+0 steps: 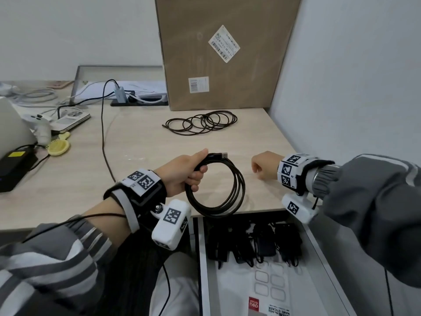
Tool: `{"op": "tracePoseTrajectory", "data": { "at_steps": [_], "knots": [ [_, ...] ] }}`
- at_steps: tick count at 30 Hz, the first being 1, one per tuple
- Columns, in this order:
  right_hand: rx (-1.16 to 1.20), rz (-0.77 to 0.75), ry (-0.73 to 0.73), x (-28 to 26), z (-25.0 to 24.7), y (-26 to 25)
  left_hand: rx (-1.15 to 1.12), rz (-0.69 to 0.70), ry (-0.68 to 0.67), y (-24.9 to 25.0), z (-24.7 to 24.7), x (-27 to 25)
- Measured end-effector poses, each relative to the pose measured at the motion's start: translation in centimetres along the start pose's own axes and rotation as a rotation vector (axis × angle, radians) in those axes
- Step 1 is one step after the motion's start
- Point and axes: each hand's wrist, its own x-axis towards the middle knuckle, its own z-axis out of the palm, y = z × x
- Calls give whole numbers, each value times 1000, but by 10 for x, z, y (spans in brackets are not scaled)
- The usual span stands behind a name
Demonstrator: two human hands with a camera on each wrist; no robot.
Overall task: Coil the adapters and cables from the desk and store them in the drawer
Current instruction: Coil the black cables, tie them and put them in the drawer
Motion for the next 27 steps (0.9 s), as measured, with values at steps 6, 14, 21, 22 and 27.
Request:
{"op": "tracePoseTrajectory", "data": {
  "at_steps": [6,14,21,22,27],
  "knots": [
    [43,92,-45,-3,-4,1,-55,19,32,-7,-2,2],
    [1269,320,562,-23,-43,18,-118,96,121,-6,4,5],
    [1820,324,736,-61,-62,1,-198,206,326,-7,20,13],
    [1870,323,733,-62,-59,-4,-199,226,347,-7,24,15],
    [2025,319,712,-62,-35,-31,-200,316,415,-3,39,21]
  ]
}}
